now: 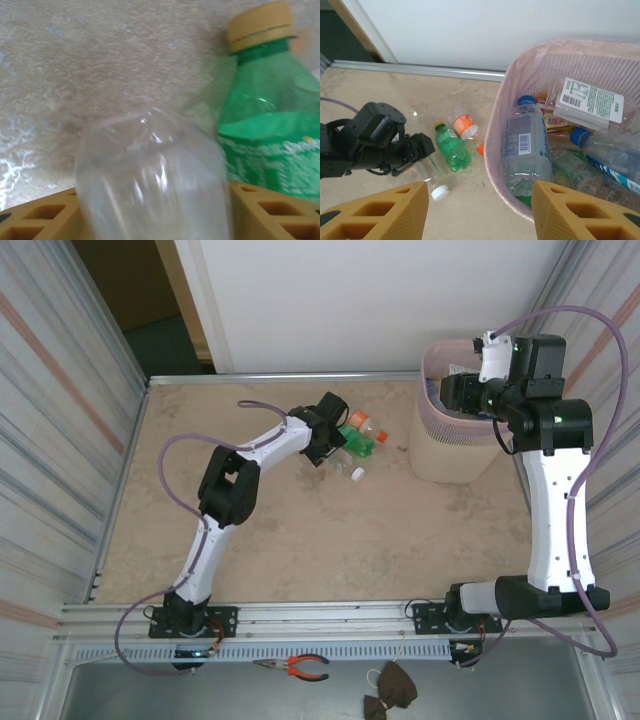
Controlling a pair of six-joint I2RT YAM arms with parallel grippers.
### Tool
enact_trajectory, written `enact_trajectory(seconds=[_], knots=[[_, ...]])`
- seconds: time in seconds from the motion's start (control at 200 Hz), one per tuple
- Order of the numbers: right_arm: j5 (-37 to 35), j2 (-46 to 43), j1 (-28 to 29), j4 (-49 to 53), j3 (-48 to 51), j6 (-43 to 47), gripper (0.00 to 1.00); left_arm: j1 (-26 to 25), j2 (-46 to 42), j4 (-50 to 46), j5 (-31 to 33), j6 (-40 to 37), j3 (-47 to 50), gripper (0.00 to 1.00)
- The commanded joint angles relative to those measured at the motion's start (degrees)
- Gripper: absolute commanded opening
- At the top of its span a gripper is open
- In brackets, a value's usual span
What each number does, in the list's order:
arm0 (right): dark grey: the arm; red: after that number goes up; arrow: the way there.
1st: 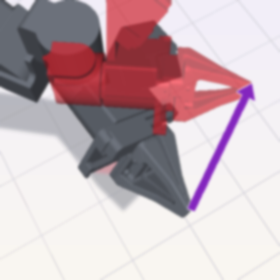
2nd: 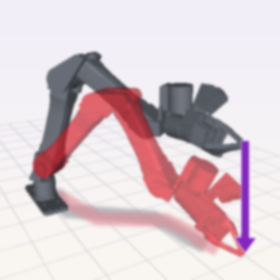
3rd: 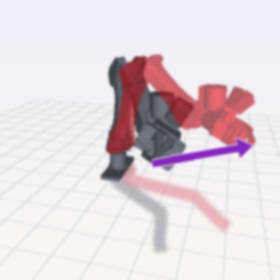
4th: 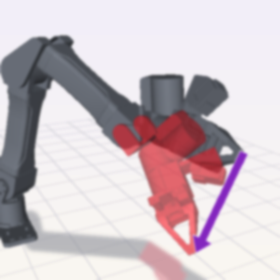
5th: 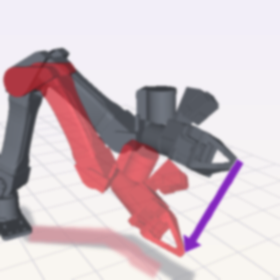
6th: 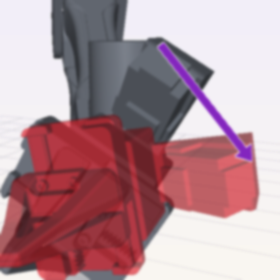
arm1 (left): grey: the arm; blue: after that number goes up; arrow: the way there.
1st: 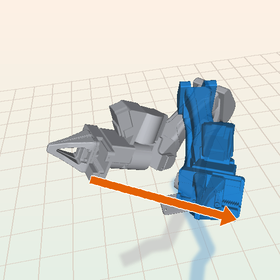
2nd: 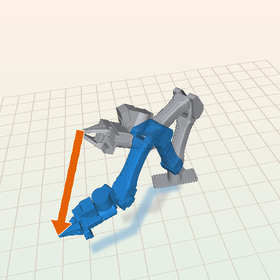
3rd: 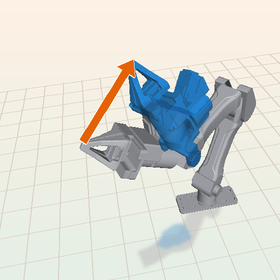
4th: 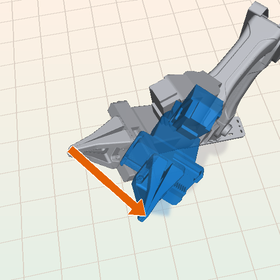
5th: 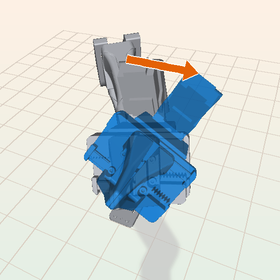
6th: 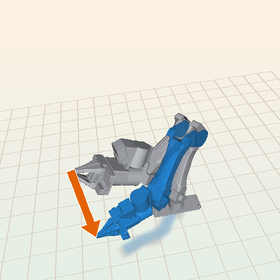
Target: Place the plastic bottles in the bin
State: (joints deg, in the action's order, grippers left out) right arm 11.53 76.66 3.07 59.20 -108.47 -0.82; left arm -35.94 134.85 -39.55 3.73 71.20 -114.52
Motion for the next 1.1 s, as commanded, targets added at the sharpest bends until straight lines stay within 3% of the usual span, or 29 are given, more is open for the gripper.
enact_trajectory(seconds=[0.0,0.16,0.376,0.551,0.721,0.917,1.092], knots=[[-0.79,-1.32,0.55,0.52,0.56,1.11,0.56,0.56,0.20,-1.14,0.15,1.01,0.11,0.58],[-0.99,-1.61,1.01,0.22,0.54,1.10,0.55,0.87,-1.49,-0.97,0.96,0.71,2.21,0.47],[-0.82,-2.94,2.09,-0.70,0.62,0.74,0.55,1.11,-8.42,2.68,3.39,-2.34,8.56,0.42],[2.40,-6.33,2.60,-4.65,6.59,-0.61,0.55,1.38,-17.94,9.96,4.96,-6.86,17.03,0.40],[8.31,-11.13,2.58,-11.34,12.66,-4.18,0.56,1.47,-28.56,22.07,4.12,-15.87,26.38,0.39],[16.32,-16.14,2.55,-21.17,20.23,-9.65,0.57,1.50,-39.58,35.94,-1.78,-27.08,34.48,0.36],[23.29,-19.06,2.60,-29.66,24.84,-15.82,0.58,1.60,-48.13,48.40,-11.17,-33.74,40.09,0.36]])
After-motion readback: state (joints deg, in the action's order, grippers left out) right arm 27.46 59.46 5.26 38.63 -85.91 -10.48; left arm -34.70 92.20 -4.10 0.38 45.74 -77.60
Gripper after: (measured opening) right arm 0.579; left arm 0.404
